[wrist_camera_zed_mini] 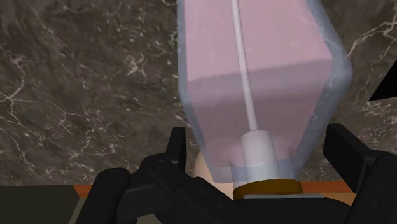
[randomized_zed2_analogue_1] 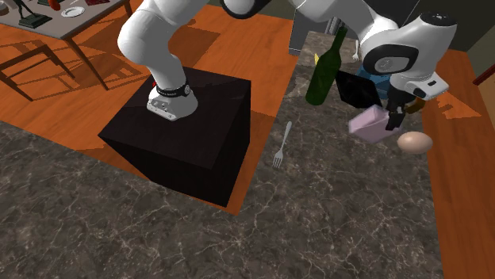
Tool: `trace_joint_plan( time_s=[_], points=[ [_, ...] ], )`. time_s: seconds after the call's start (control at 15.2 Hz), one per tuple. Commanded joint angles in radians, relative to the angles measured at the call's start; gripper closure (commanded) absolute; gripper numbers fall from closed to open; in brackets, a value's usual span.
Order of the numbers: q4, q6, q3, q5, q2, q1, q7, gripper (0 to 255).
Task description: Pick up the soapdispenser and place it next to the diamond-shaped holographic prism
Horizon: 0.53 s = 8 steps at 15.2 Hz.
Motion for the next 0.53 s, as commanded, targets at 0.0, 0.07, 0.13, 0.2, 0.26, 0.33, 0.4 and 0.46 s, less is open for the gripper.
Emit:
trace_joint_plan(
  time_s=[0.0,0.07,0.13,0.2,0.26,0.33,0.4,0.46],
  points=[
    [-0.003,0.001,0.000,0.001,-0.001,-0.001,-0.002,0],
    [-0.026,-0.008,-0.002,-0.001,-0.033,0.002,-0.002,0],
    [-0.047,-0.018,-0.004,-0.003,-0.064,0.005,-0.001,0],
    [-0.066,-0.029,-0.006,-0.005,-0.094,0.008,0.000,0],
    [-0.079,-0.038,-0.008,-0.007,-0.117,0.011,0.000,0],
    [-0.079,-0.038,-0.008,-0.007,-0.117,0.011,0.000,0],
    [-0.079,-0.038,-0.008,-0.007,-0.117,0.011,0.000,0],
    [-0.079,-0.038,-0.008,-0.007,-0.117,0.011,0.000,0]
  ],
)
